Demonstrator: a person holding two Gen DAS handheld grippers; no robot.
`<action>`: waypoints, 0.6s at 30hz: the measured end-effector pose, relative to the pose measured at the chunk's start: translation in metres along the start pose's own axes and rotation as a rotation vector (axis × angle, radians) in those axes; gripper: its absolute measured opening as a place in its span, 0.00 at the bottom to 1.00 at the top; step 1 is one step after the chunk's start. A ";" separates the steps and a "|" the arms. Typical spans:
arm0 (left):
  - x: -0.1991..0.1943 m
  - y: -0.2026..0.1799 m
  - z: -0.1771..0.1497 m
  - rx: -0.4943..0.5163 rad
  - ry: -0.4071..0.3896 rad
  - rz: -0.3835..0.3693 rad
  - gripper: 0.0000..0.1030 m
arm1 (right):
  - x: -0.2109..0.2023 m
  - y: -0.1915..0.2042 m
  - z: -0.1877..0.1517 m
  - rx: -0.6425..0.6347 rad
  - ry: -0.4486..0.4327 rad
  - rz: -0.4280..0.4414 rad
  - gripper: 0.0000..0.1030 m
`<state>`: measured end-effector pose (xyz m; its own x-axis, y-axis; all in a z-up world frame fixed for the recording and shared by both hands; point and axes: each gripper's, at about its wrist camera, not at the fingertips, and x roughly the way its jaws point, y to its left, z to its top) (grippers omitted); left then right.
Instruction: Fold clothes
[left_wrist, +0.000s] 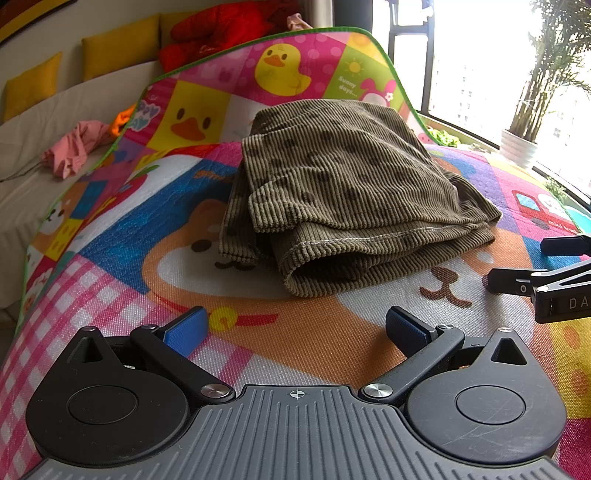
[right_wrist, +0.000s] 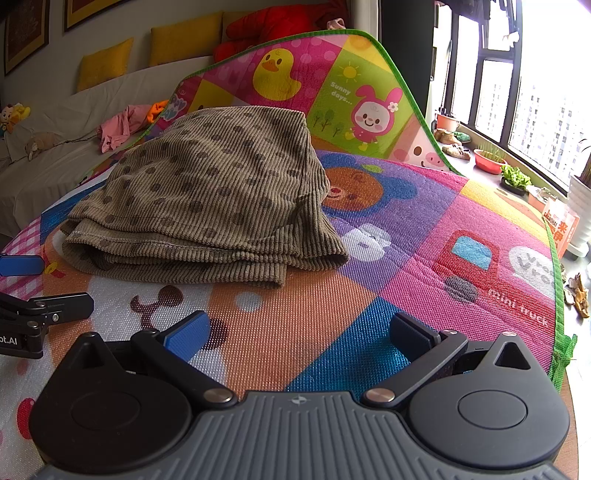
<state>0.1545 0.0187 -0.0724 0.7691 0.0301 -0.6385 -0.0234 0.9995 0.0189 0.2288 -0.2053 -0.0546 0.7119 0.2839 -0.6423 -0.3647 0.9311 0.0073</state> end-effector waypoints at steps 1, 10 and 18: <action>0.000 0.000 0.000 0.000 0.000 0.000 1.00 | 0.000 0.000 0.000 0.000 0.000 0.000 1.00; 0.000 0.000 0.000 -0.003 0.000 -0.003 1.00 | 0.000 0.000 0.000 0.000 0.000 0.000 1.00; 0.001 0.001 0.001 -0.004 0.001 -0.004 1.00 | 0.000 0.000 0.000 -0.001 0.000 0.000 1.00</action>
<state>0.1553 0.0197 -0.0723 0.7685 0.0256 -0.6393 -0.0223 0.9997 0.0132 0.2289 -0.2055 -0.0543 0.7120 0.2836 -0.6424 -0.3649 0.9310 0.0066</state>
